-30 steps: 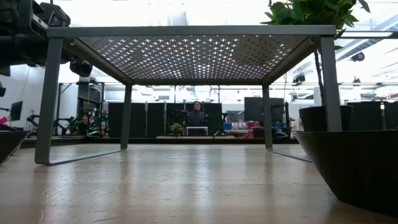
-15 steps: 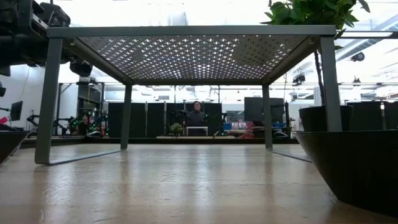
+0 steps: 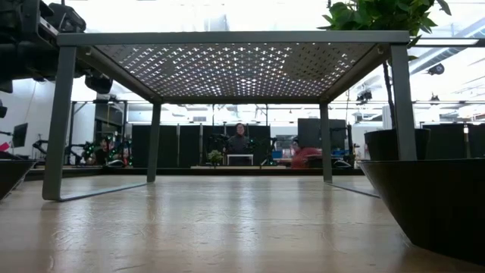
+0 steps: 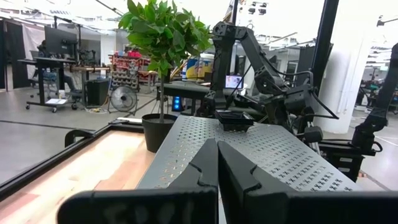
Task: Pick & Place Mini shaped plates
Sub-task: Stack the black square plate on the black square plates on the shelf
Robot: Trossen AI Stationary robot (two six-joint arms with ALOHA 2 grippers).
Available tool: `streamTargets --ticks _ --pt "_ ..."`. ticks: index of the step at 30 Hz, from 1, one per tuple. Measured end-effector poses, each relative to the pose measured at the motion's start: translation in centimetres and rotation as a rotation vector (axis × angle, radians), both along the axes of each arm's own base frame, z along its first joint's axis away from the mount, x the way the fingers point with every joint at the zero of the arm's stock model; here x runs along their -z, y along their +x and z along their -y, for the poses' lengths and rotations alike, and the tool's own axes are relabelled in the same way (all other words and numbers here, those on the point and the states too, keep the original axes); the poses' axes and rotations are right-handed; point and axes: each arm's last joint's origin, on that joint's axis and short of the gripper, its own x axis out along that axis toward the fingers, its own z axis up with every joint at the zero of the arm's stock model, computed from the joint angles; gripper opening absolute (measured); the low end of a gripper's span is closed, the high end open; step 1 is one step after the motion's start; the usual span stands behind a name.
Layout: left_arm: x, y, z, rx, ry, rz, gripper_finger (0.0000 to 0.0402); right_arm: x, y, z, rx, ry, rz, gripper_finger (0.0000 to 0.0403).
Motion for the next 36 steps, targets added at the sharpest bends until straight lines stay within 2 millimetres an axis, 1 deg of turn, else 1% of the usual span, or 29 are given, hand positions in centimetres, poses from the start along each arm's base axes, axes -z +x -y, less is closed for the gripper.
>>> streamTargets --ticks 5,10,16,24,29,36 --pt "0.0 0.0 0.0 -0.001 0.0 0.0 0.0 -0.5 -0.1 0.1 0.005 0.015 0.015 0.0054" --pt "0.0 0.0 0.0 0.0 0.0 -0.001 0.0 -0.3 -0.1 0.1 0.011 0.007 0.003 0.004" --pt "0.0 0.0 0.0 0.0 -0.001 -0.001 0.0 -0.3 -0.1 0.0 0.01 0.015 -0.002 0.0013" --pt "0.0 0.0 0.0 0.0 0.0 0.0 0.0 -0.5 -0.1 0.1 0.023 0.029 -0.018 0.0009" --pt "0.0 0.0 0.0 0.0 0.0 0.0 0.0 -1.4 -0.4 0.5 0.034 0.037 -0.02 0.0008" --pt "0.0 0.0 0.0 0.0 0.0 0.0 0.0 -4.0 -1.1 1.8 0.096 0.059 -0.001 0.0008"
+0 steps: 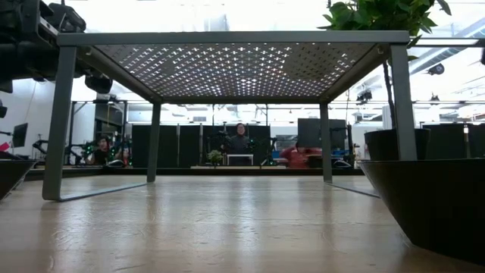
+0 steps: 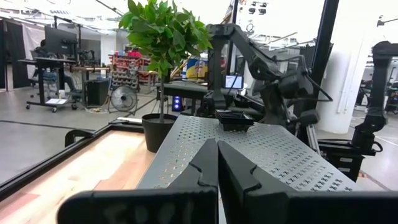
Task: Pick & Place Mini shaped plates
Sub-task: Stack the black square plate on the black square plates on the shelf
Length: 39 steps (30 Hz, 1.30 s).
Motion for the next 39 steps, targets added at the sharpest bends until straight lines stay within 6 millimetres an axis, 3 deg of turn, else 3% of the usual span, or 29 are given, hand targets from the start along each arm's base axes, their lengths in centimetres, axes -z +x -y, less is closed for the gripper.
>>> streamTargets --ticks 6,12,18,28,39 --pt "0.0 0.0 0.0 0.0 0.0 0.0 0.0 -3.5 -0.4 1.9 0.109 0.004 0.184 0.0008" --pt "0.0 0.0 0.0 0.0 0.0 0.0 0.0 -7.7 -1.2 4.8 0.321 -0.012 0.46 0.0008" --pt "0.0 0.0 0.0 0.0 0.0 0.0 0.0 -10.4 -1.7 7.6 0.553 -0.036 0.664 0.0008" --pt "0.0 0.0 0.0 0.0 0.0 0.0 0.0 -11.0 0.3 10.1 0.845 0.05 0.69 0.0008" --pt "0.0 0.0 0.0 0.0 0.0 0.0 0.0 -10.4 2.5 12.3 0.852 0.027 0.678 0.0008"
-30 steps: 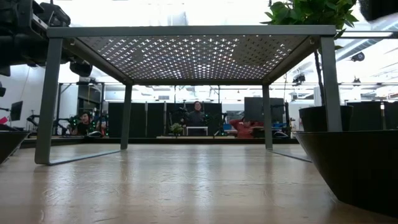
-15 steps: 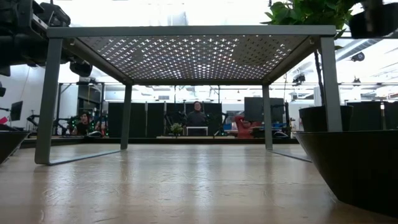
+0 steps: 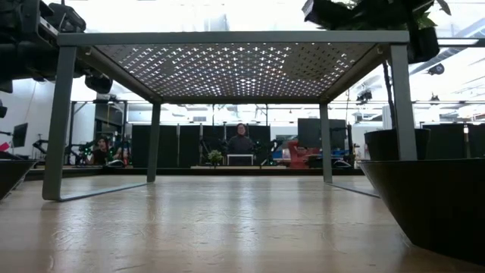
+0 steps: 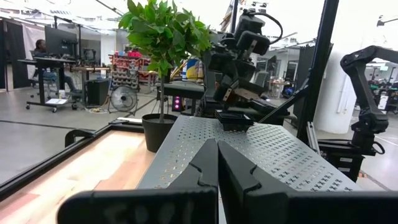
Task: Pick & Place Mini shaped plates
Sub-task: Stack the black square plate on the black square plates on the shelf
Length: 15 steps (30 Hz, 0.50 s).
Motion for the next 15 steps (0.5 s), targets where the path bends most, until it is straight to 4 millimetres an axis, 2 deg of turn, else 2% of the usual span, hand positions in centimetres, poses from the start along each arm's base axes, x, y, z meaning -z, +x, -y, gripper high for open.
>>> streamTargets --ticks 7,15 --pt "0.0 0.0 0.0 0.0 0.0 0.0 0.0 0.1 0.5 1.3 0.03 -0.005 -0.008 0.0008" --pt "0.0 0.0 0.0 0.0 0.0 0.0 0.0 0.9 1.3 1.7 -0.002 -0.027 -0.052 0.0008"
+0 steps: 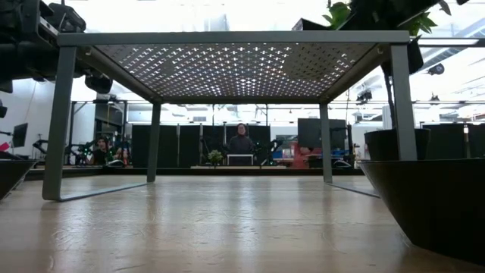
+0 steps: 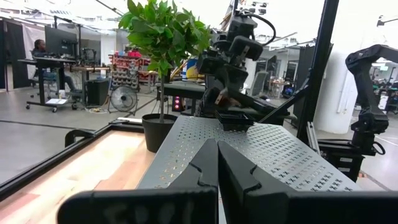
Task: Pick & Place Mini shaped plates
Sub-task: Stack the black square plate on the black square plates on the shelf
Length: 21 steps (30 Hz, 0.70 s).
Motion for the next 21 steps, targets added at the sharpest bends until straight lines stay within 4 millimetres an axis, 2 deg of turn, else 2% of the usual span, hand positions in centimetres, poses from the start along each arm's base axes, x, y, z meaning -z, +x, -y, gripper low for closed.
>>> streamTargets --ticks 21 --pt "0.0 0.0 0.0 0.0 0.0 0.0 0.0 0.7 1.12 0.13 -0.05 -0.068 -0.012 0.0009"
